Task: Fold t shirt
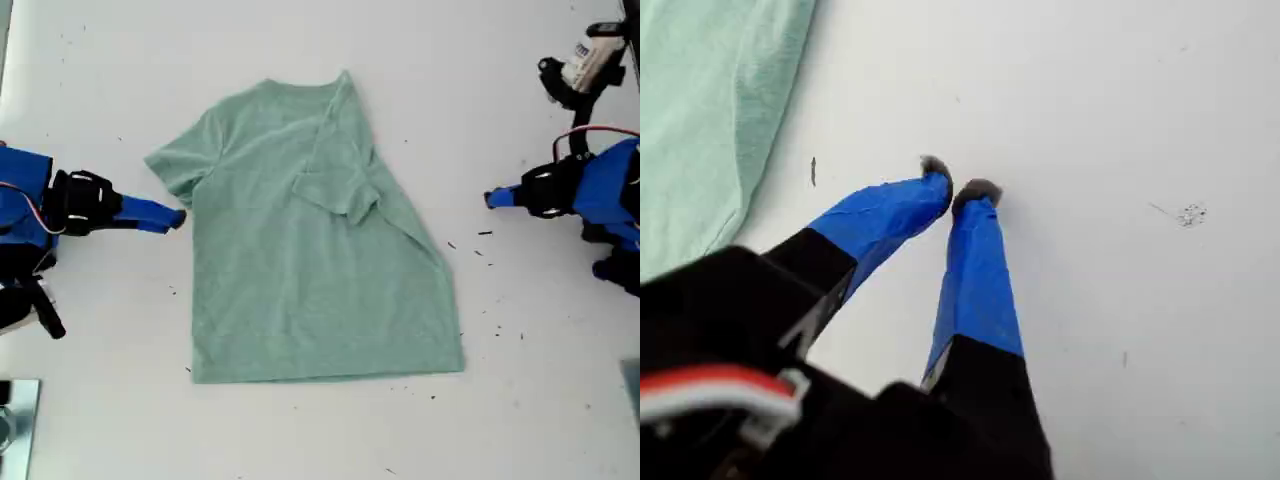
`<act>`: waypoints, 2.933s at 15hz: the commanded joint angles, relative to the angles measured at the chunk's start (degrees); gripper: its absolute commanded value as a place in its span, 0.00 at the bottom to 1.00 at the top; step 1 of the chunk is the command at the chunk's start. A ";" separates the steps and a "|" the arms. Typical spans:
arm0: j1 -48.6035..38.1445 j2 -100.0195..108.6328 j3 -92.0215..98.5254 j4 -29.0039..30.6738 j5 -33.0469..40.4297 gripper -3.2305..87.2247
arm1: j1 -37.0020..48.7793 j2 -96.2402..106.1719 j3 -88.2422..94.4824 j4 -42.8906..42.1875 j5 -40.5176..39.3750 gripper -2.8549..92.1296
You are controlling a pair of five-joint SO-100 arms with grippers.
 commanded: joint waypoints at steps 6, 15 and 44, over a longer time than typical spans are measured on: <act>-2.46 0.44 -2.02 0.26 -3.16 0.03 | -4.92 0.88 2.29 -0.70 34.63 0.05; -22.68 -75.59 -77.52 31.20 16.00 0.06 | -8.70 0.88 1.67 -3.69 33.75 0.05; -12.74 -109.78 -91.32 -6.77 28.65 0.03 | -13.10 0.88 1.85 -2.64 37.27 0.05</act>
